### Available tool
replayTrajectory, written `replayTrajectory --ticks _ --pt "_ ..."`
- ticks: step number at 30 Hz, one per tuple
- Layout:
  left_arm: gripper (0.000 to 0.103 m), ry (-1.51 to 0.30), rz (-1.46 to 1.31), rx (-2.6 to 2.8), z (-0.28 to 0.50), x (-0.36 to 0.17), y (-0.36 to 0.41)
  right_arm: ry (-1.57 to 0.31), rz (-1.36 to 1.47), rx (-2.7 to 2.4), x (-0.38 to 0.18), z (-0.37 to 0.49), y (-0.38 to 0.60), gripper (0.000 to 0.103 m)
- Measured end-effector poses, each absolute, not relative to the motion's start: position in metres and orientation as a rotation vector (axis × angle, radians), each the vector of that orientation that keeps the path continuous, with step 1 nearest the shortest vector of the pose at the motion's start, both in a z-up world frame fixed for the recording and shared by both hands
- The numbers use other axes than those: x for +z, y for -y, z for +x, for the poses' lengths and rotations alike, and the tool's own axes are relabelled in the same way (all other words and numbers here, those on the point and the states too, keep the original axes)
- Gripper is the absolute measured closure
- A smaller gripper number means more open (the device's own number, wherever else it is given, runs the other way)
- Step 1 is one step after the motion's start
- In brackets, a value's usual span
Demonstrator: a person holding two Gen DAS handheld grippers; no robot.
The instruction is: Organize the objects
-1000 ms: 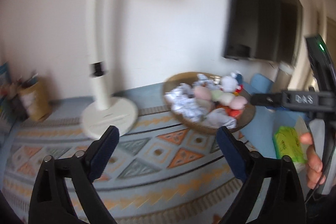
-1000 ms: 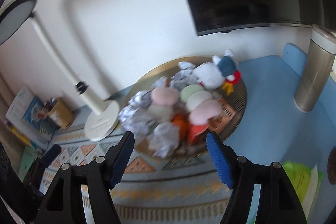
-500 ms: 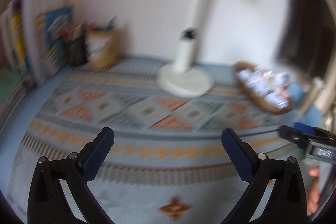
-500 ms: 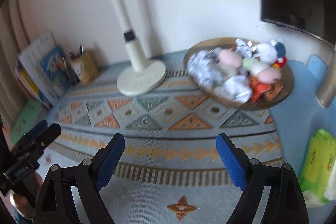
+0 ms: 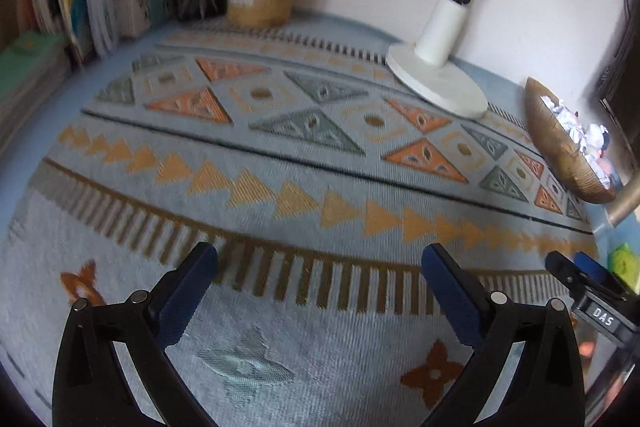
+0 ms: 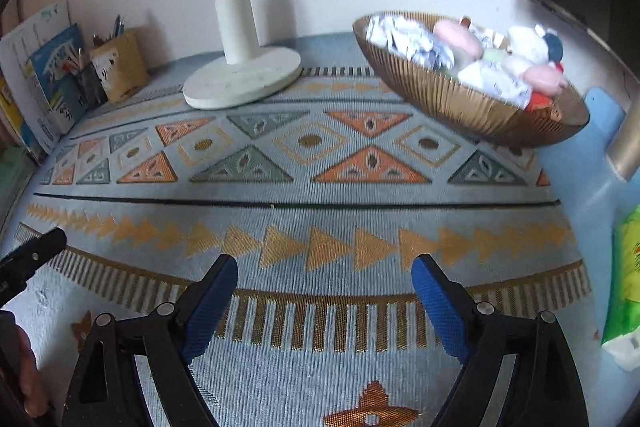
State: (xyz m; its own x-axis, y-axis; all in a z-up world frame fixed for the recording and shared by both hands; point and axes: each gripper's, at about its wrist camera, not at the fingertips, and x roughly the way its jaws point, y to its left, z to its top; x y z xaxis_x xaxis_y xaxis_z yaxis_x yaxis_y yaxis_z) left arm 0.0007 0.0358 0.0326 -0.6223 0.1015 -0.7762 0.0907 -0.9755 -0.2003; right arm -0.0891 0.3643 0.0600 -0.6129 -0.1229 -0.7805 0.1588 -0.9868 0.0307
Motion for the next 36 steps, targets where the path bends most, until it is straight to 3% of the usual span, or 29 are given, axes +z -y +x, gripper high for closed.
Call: replayTrajectory --ticks 8,12,32,36 --pt "0.001 0.269 -1.396 2.846 0.000 0.030 -0.045 -0.035 1.316 -2.676 0.058 -0.094 -0.367 0.015" --pt "0.000 0.051 -1.479 2.880 -0.007 0.025 -0.063 -0.044 1.338 -2.672 0.056 -0.095 -0.364 0.015" --pt "0.000 0.082 -1.475 2.880 -0.009 0.027 -0.061 -0.035 1.363 -2.663 0.054 -0.098 -0.368 0.007" --pt "0.000 0.076 -1.472 2.879 -0.011 0.026 -0.060 -0.054 1.379 -2.644 0.052 -0.100 -0.365 0.000"
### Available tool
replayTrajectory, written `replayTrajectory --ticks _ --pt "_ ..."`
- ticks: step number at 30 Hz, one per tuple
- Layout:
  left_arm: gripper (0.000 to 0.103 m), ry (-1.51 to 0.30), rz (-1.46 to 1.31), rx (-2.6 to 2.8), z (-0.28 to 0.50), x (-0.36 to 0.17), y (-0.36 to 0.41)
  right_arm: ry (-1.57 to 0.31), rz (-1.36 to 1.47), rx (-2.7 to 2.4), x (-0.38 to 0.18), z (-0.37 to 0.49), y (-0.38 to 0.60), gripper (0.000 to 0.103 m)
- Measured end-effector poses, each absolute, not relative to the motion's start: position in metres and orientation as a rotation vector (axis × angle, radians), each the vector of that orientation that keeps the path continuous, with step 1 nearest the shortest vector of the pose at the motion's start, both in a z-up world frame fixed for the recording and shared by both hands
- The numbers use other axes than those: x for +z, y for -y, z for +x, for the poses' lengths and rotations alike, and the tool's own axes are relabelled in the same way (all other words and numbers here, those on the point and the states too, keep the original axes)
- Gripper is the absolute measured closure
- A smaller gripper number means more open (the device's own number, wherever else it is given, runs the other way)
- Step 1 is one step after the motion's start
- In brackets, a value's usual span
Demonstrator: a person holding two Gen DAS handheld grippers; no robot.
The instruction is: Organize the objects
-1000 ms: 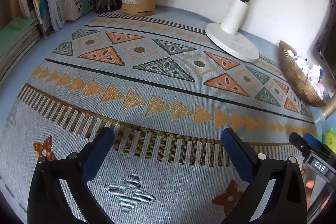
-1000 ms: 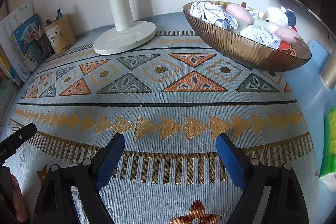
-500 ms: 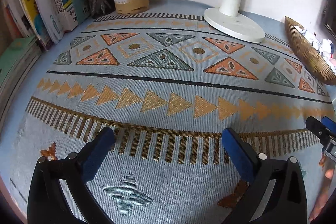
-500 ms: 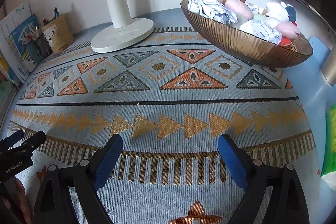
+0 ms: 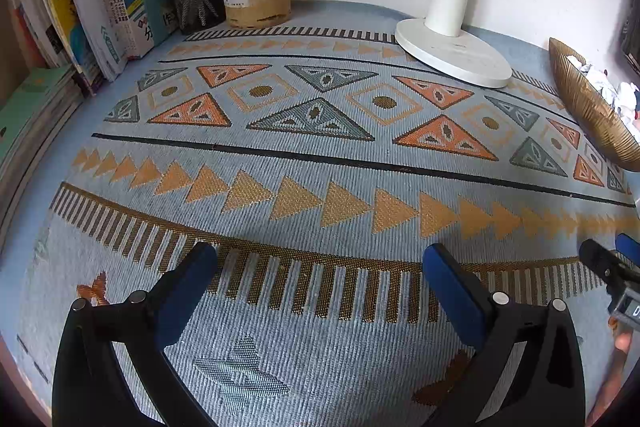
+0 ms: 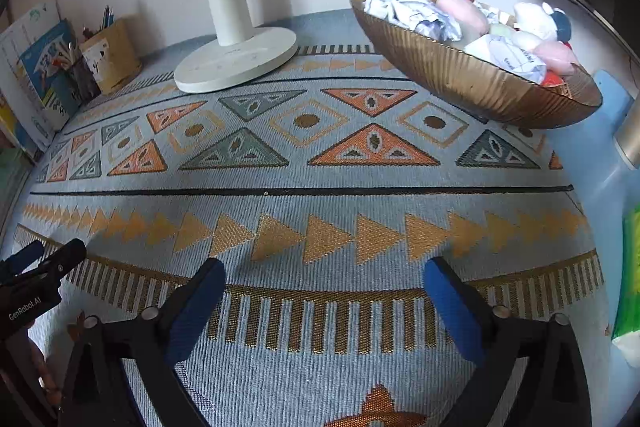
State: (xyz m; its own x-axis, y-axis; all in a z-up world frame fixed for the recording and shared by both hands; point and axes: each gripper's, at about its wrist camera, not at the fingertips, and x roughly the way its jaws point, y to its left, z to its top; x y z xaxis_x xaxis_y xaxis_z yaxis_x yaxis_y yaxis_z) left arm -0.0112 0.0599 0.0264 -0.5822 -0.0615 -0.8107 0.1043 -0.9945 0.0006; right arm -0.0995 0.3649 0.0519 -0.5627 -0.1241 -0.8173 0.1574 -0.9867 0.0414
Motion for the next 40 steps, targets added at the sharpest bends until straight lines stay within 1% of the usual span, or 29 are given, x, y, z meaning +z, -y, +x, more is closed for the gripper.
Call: replayTrajectory --ticks 5,40 --pt "0.000 -0.073 1.390 -2.717 -0.0116 0.0264 -0.0601 -0.125 1.406 -2.644 0.0491 -0.1007 -0.3577 0.000" --pt "0.000 -0.064 1.396 -2.731 -0.0134 0.0259 -0.0604 -0.106 1.379 -2.705 0.0469 -0.0964 -0.3557 0.000"
